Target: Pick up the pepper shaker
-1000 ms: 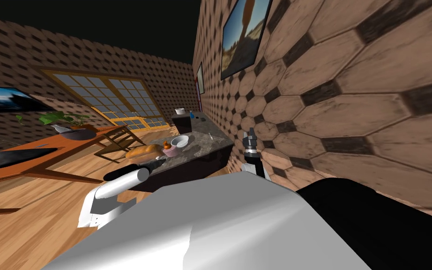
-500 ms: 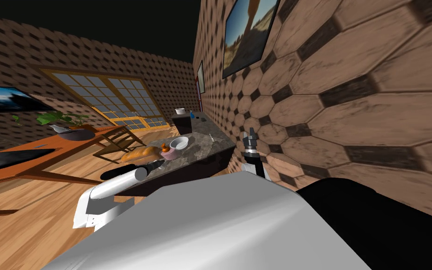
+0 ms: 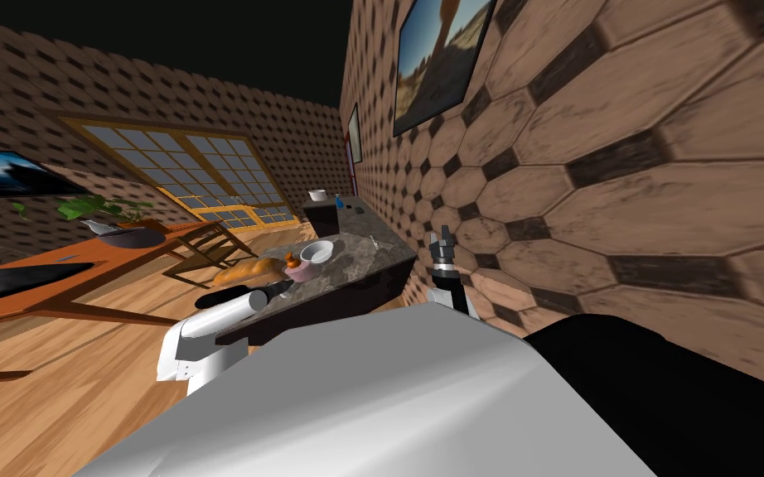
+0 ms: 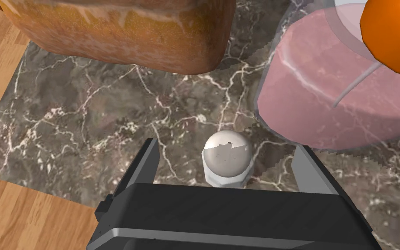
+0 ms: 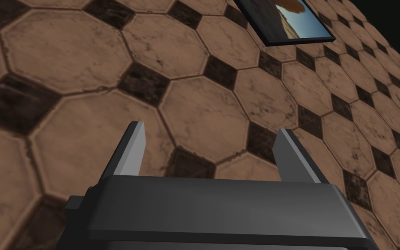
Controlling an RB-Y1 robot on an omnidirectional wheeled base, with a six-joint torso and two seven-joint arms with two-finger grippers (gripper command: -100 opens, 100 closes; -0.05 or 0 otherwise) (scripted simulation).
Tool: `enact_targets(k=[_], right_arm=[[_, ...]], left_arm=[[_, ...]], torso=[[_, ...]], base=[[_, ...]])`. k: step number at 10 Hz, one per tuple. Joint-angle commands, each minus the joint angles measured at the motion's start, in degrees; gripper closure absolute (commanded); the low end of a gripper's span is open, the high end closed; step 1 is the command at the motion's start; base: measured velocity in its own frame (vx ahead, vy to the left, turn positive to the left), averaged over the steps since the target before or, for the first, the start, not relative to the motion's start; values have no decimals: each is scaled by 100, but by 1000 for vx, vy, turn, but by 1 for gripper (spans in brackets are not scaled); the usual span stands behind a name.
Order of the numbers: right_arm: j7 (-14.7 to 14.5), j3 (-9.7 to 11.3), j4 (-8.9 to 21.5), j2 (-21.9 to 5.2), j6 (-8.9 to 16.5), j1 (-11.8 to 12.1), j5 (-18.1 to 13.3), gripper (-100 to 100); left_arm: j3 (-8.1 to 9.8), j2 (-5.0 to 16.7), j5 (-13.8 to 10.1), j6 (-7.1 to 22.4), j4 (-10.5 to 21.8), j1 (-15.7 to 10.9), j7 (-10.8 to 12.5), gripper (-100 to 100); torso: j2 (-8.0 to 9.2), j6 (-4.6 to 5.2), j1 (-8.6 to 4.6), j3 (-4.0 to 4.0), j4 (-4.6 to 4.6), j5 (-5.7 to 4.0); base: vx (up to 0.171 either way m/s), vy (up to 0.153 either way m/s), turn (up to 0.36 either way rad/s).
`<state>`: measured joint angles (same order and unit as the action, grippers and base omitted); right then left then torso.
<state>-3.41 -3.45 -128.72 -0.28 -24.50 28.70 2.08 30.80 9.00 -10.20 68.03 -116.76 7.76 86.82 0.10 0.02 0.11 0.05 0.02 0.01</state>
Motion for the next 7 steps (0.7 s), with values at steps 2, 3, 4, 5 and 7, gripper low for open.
enact_targets(k=[2, 3, 4, 5, 7], right_arm=[[0, 0, 0, 0, 0, 0, 0, 0], [0, 0, 0, 0, 0, 0, 0, 0], [0, 0, 0, 0, 0, 0, 0, 0], [0, 0, 0, 0, 0, 0, 0, 0], [0, 0, 0, 0, 0, 1, 0, 0]], left_arm=[[-6, -5, 143, -135, 335, -246, -14, -100], [-3, 5, 105, -93, 258, -195, -7, -100], [-3, 6, 112, -105, 275, -205, -9, 100], [-3, 6, 111, -104, 273, -204, -9, 100], [-3, 6, 110, -104, 272, -205, -7, 100]], torso=[[1, -1, 2, 1, 0, 0], [1, 0, 2, 1, 0, 0], [-3, -2, -2, -1, 0, -1], [-7, -1, -5, -4, -1, -1], [-9, -1, -5, -5, -3, -1]], base=[[-33, 22, -17], [-13, 10, -7], [0, 0, 0], [0, 0, 0], [0, 0, 0]])
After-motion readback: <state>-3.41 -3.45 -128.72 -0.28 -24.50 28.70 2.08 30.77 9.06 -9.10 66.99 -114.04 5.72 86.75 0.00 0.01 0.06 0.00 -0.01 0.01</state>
